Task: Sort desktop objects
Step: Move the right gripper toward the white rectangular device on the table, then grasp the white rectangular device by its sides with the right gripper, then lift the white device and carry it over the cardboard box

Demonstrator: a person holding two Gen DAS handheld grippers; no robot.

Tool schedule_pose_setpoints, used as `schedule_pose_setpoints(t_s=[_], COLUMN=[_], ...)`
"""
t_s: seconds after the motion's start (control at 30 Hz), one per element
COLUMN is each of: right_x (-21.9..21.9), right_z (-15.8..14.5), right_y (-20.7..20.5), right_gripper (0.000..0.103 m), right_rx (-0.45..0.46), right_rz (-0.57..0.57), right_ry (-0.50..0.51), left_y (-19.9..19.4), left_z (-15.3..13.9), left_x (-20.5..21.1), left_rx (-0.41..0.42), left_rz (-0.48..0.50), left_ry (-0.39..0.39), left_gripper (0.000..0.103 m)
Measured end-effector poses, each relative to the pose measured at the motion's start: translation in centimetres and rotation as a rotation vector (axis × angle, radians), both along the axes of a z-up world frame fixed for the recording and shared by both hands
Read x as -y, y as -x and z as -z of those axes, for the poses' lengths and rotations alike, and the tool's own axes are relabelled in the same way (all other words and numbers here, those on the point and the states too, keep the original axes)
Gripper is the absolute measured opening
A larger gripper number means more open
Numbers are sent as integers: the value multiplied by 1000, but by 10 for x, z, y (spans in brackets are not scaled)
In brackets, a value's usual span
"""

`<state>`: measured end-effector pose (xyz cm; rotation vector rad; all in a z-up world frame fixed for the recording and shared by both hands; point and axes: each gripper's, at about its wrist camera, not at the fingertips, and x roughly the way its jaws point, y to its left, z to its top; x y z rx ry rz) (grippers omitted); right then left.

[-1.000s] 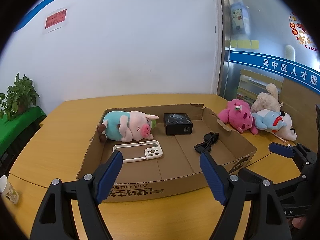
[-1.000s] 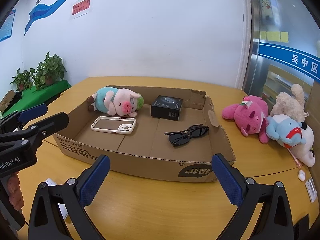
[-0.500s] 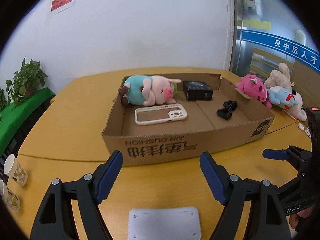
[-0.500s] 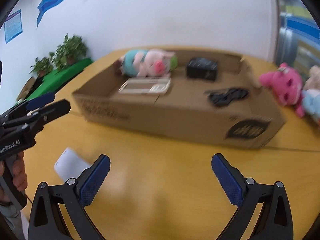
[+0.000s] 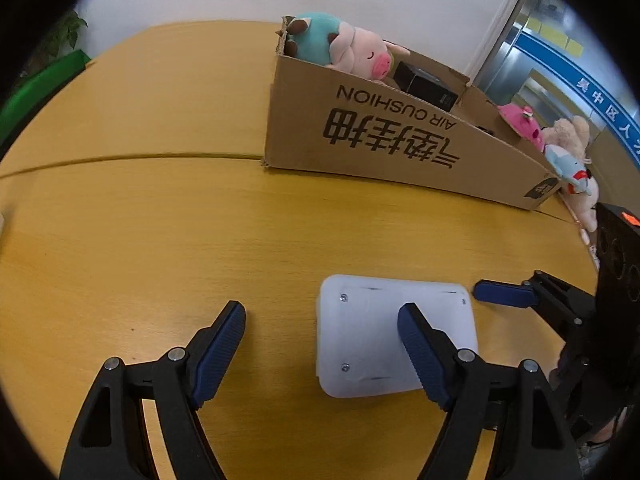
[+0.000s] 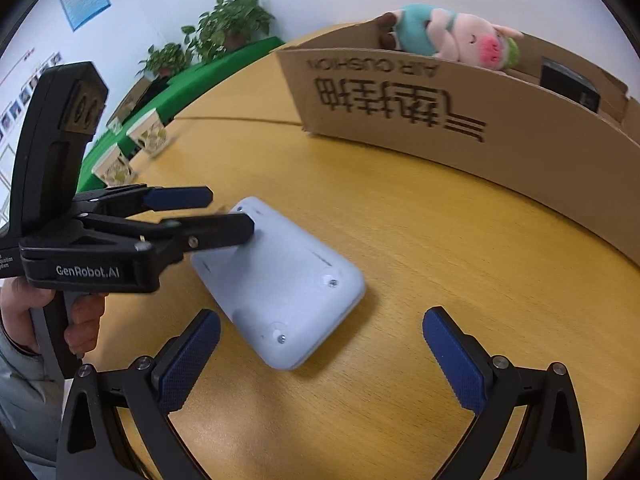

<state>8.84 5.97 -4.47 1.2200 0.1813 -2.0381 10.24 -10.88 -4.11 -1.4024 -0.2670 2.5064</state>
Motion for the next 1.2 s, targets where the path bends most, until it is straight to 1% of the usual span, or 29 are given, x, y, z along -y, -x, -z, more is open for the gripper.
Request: schedule_pose_setpoints(t_s=[0.07, 0.13, 0.23, 0.3, 0.47, 0.57, 0.6, 0.63, 0.67, 0.7, 0.73, 0.87, 0.9, 0.93, 1.0, 1.07, 1.1, 1.2], right_x=[8, 11, 11, 4, -24, -40, -46, -50, -52, -55, -60, -71, -73, -75, -80, -89, -91, -100], right_z=[1, 2, 3, 4, 5, 6, 5, 4, 2, 2, 2, 1, 0, -2, -12, -31, -40, -73], right_y=[-3, -8, -9, -12, -13, -19, -22, -24, -27, -28, -28, -31, -31, -31, -28, -23, -20, -5], right_gripper=[103, 102, 102, 102, 101, 99, 93, 85, 81, 83, 83, 82, 81, 76, 71, 69, 68, 68], right_rx=[-23, -46, -63, -82, -111, -130, -137, -141, -144, -152, -144, -155, -155, -163, -192, -239, -258, -328], right_rz=[-13, -23, -30, -25, -3, -6, -10, -11, -15, -2, 17, 46, 56, 67, 102, 139, 148, 179], right_ry=[-22, -49, -76, -102, -150, -184, -187, -177, -170, -181, -168, -151, -138, -128, -102, -76, -75, -59], left_y=[-1, 0, 1, 0, -2, -6, -7, -7, -8, -8, -9, -9, -10, -10, -7, -2, 3, 20], left_z=[1, 2, 3, 3, 4, 4, 4, 4, 3, 2, 1, -5, -10, -17, -36, -55, -68, -97], left_x=[-3, -8, -18, -25, -50, -72, -80, -87, -92, -98, -99, -104, -105, -106, -107, -111, -115, -120], left_rx=[4, 10, 13, 21, 33, 32, 32, 32, 26, 22, 20, 8, -10, -32, -84, -138, -179, -262], left_rz=[26, 65, 84, 88, 94, 125, 141, 151, 150, 149, 152, 150, 147, 146, 152, 165, 172, 188], left_ry=[-27, -86, -97, -114, -134, -136, -138, -136, -124, -115, -112, -102, -97, -99, -116, -115, -115, -128], left_gripper=[74, 59, 58, 55, 54, 53, 52, 52, 52, 52, 52, 48, 48, 48, 48, 48, 48, 48])
